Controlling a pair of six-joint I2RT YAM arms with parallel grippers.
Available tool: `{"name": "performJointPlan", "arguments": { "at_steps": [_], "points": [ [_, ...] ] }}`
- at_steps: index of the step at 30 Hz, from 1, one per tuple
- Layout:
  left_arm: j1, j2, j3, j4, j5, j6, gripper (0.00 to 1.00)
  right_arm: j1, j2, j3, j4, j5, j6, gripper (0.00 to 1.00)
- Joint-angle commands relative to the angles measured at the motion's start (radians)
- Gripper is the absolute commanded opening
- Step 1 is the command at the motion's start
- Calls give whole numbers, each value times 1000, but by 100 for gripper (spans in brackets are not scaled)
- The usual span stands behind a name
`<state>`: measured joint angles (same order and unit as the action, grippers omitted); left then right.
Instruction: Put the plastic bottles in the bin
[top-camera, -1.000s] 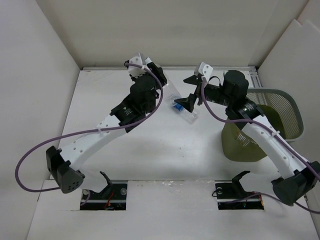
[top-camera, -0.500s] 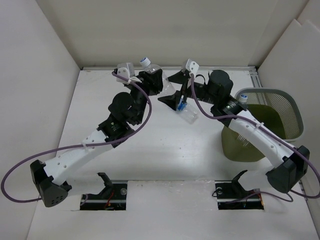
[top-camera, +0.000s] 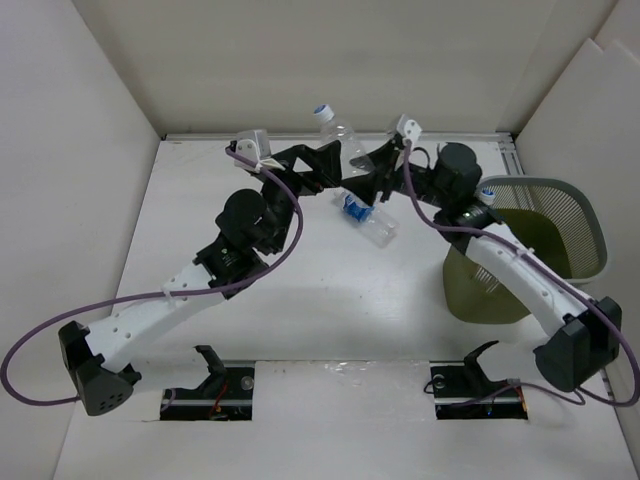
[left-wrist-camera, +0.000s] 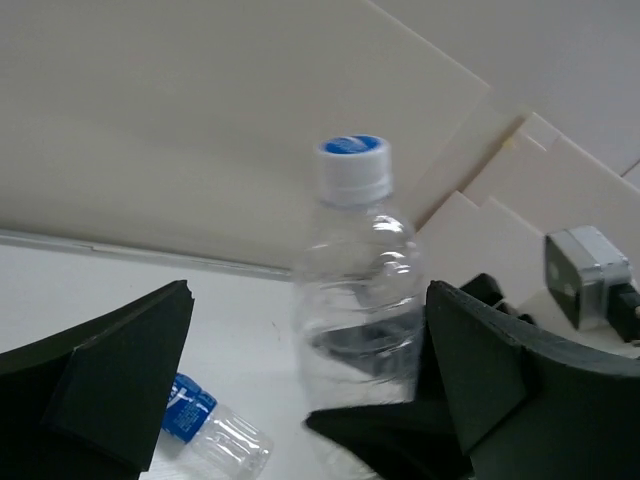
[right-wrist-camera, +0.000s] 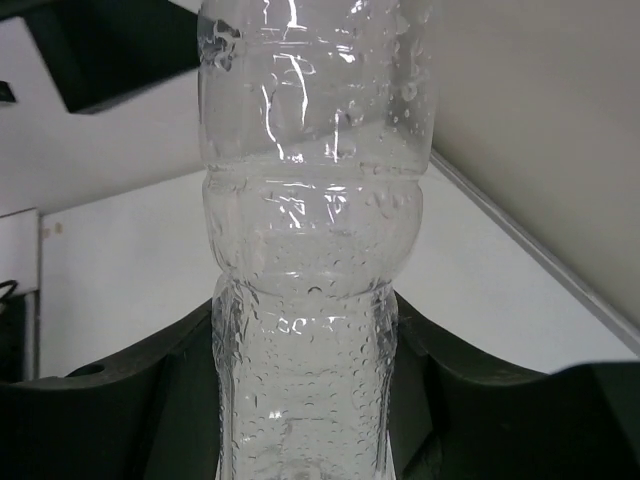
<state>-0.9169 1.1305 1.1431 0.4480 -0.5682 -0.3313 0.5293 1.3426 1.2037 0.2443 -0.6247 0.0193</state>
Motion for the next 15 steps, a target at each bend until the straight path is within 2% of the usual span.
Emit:
{"name": "performJointPlan", "arguments": {
  "at_steps": [1, 7, 8, 11, 13, 15],
  "points": [
    [-2, -11, 70, -34, -19, -60, 100, -139, -170, 2, -86, 23, -53, 0],
    [10, 110, 157, -262, -73, -146, 100, -454, -460, 2, -437, 79, -121, 0],
    [10, 129, 158, -279, -64, -146, 100, -544, -491, 2, -492, 113, -130, 0],
    [19, 195, 167, -304, -20, -192, 100, -702, -611, 2, -678, 221, -130, 0],
    [19, 247, 178, -327, 7, -225, 100, -758, -658, 2, -741, 272, -130, 7],
    [29, 288, 230, -390, 30, -256, 100, -784, -703, 2, -816, 359, -130, 22]
  ]
}}
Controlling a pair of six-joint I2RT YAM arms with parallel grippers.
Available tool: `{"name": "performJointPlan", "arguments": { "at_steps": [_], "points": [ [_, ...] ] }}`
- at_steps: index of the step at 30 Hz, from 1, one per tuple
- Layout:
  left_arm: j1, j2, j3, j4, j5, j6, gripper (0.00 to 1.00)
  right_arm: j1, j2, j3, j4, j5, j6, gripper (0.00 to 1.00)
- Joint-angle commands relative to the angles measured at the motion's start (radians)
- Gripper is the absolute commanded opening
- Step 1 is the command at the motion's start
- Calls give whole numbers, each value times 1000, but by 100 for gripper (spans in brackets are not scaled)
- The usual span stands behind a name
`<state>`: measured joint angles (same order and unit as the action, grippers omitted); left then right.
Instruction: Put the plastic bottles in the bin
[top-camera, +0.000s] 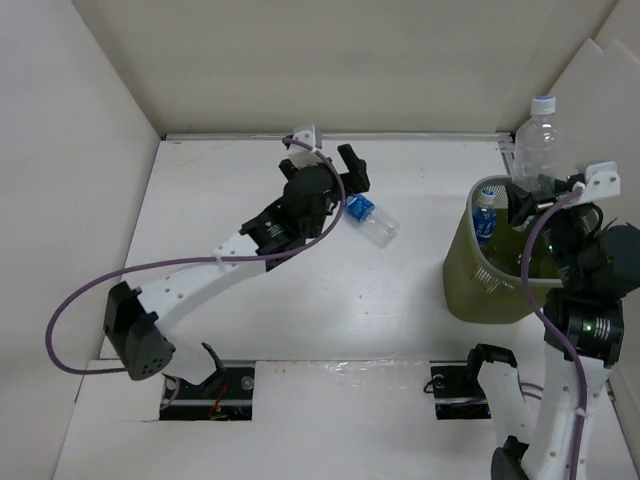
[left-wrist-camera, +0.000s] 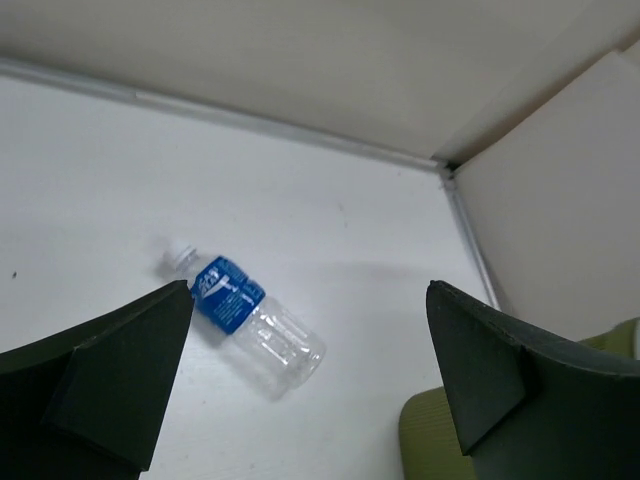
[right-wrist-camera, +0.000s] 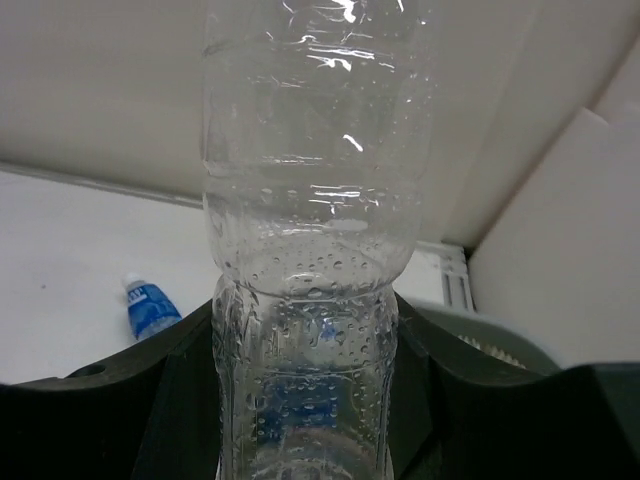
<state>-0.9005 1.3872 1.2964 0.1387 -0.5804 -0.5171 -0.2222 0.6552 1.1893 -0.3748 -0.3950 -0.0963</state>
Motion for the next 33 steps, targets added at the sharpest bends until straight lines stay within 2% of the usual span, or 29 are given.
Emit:
{"name": "performJointPlan", "arguments": {
  "at_steps": [1, 2, 3, 6, 12, 15, 21, 28, 33],
  "points": [
    [12, 76, 96, -109, 42, -89, 100, -32, -26, 16, -216, 157, -14, 28],
    [12, 100, 142, -176, 42, -134, 100, -32, -38, 16, -234, 183, -5, 37],
    [12, 122, 164, -207, 57, -153, 100, -32, -39, 16, -260, 221, -5, 69],
    [22, 202, 236, -324, 79, -225, 100, -32, -39, 16, -303, 261, 4, 100],
    [55, 335, 319, -456, 109, -365, 100, -32, -39, 91, -325, 308, 4, 100],
    [89, 395, 379, -540, 178, -437, 100, -32, -29, 145, -335, 308, -23, 100],
    [149, 559, 463, -568, 349, -478, 100, -32, -29, 152, -282, 147, -54, 100],
    [181, 762, 642, -672, 372, -612, 100, -32, -65, 87, -207, 47, -54, 100],
    [215, 898, 736, -714, 367, -664, 100, -32, -88, 55, -194, 35, -63, 100]
  ]
}}
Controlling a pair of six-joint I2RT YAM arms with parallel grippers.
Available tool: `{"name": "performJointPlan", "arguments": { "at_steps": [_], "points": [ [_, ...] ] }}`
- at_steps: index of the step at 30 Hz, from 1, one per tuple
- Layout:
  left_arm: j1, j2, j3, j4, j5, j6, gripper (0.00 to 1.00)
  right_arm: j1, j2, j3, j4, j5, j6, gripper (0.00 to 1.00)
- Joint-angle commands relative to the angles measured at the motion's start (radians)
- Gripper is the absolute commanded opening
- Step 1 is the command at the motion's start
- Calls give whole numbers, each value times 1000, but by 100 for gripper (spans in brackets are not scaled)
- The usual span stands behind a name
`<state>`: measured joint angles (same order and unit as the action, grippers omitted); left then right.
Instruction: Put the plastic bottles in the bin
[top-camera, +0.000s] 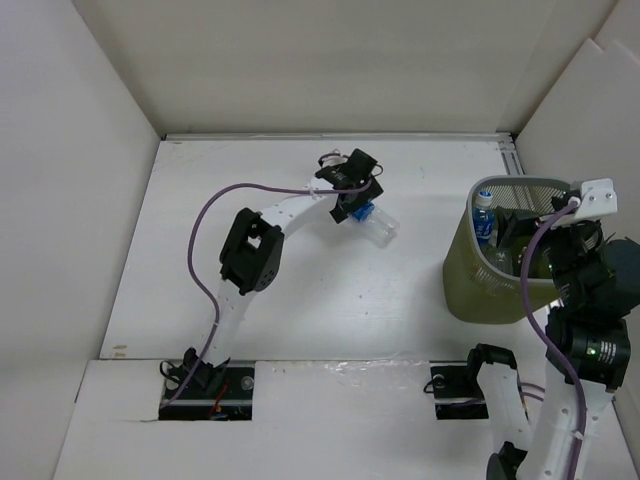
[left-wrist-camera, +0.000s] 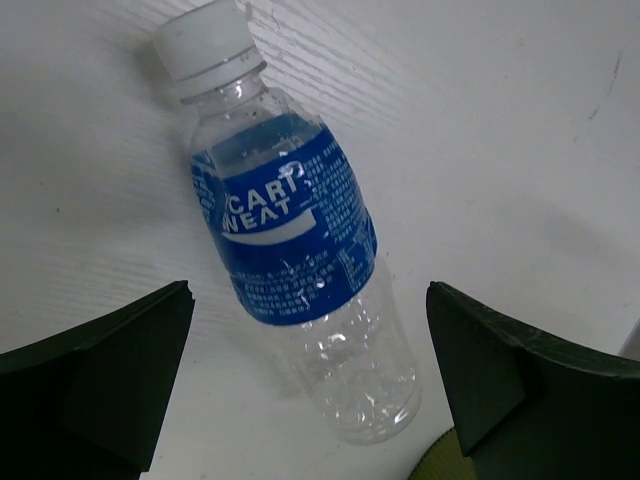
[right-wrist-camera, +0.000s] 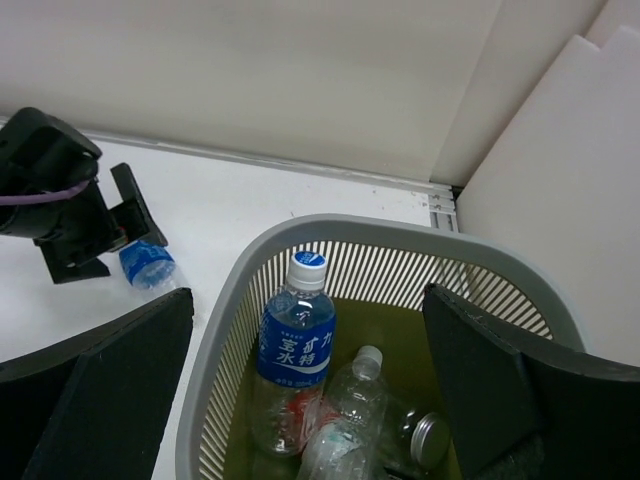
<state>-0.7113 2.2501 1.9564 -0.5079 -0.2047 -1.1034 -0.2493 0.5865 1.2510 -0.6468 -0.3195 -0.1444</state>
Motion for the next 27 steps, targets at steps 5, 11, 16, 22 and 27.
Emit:
{"name": "performJointPlan", "arguments": {
  "at_steps": [5, 11, 16, 22, 27],
  "points": [
    [46, 101, 131, -95, 1, -98, 100, -5, -39, -38, 98, -64, -15, 100],
    [65, 173, 131, -66, 16, -98, 87, -5, -39, -58, 116, -87, -24, 100],
    [65, 169, 41, -7, 60, -88, 3, -5, -48, -78, 128, -122, -43, 100],
    [95, -33, -188, 60, -30, -35, 0, -5, 30, -147, 266, -416, -113, 100],
    [85, -328, -358, 170, -231, 82, 0, 60, 147, -35, 263, -532, -230, 100]
  ]
}}
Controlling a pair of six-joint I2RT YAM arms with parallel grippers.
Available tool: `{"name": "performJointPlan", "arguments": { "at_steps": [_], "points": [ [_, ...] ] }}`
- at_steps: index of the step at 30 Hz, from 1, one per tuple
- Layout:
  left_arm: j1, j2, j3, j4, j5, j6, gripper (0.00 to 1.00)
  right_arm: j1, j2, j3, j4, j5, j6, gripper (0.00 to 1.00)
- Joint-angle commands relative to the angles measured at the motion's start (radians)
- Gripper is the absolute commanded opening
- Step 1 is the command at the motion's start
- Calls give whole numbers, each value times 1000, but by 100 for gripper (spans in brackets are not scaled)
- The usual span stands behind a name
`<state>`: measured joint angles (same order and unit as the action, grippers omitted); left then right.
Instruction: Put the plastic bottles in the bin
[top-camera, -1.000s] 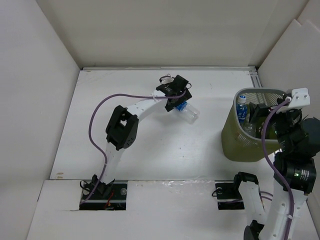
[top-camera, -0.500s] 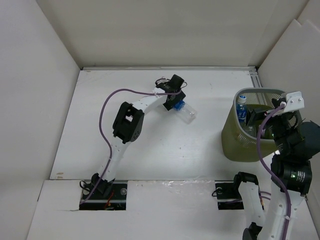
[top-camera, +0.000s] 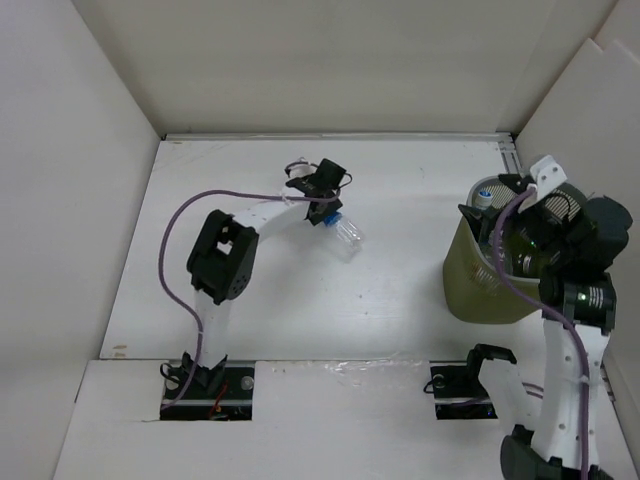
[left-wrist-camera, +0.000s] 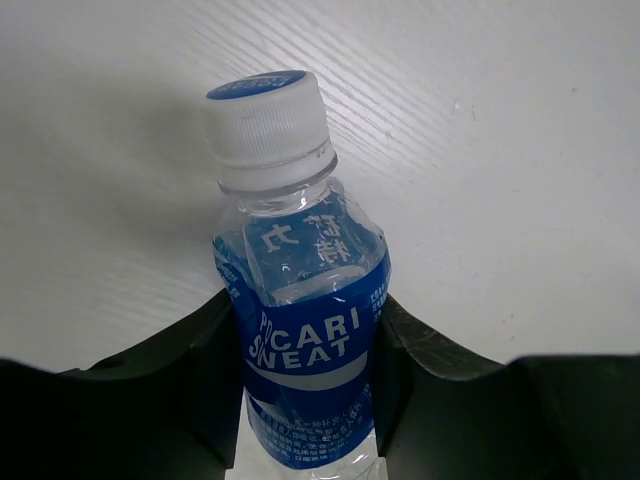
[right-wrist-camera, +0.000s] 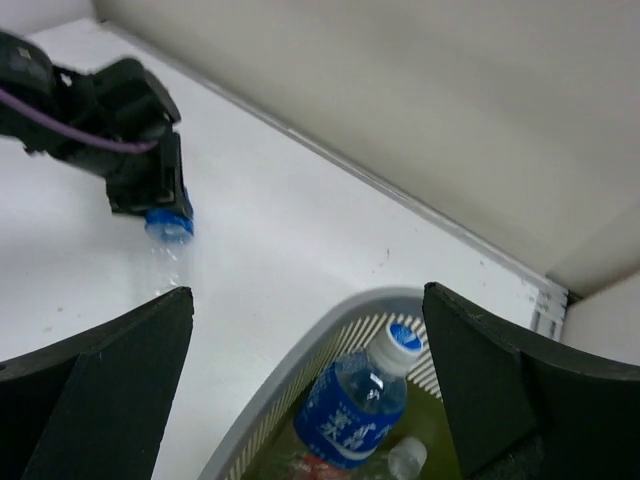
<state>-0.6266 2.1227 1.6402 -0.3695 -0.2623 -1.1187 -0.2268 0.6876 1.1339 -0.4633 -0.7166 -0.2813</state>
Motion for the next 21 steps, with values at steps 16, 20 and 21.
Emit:
{"name": "performJointPlan", "arguments": {
  "at_steps": [16, 20, 21],
  "points": [
    [-245, -711, -59, 447, -368, 790, 0, 668, 420, 268, 256, 109, -85, 100],
    [-292, -774, -97, 513, -331, 842, 0, 776, 457, 268, 311, 256, -48, 100],
    [-304, -790, -112, 532, -331, 852, 0, 791, 457, 268, 322, 293, -36, 100]
  ]
}}
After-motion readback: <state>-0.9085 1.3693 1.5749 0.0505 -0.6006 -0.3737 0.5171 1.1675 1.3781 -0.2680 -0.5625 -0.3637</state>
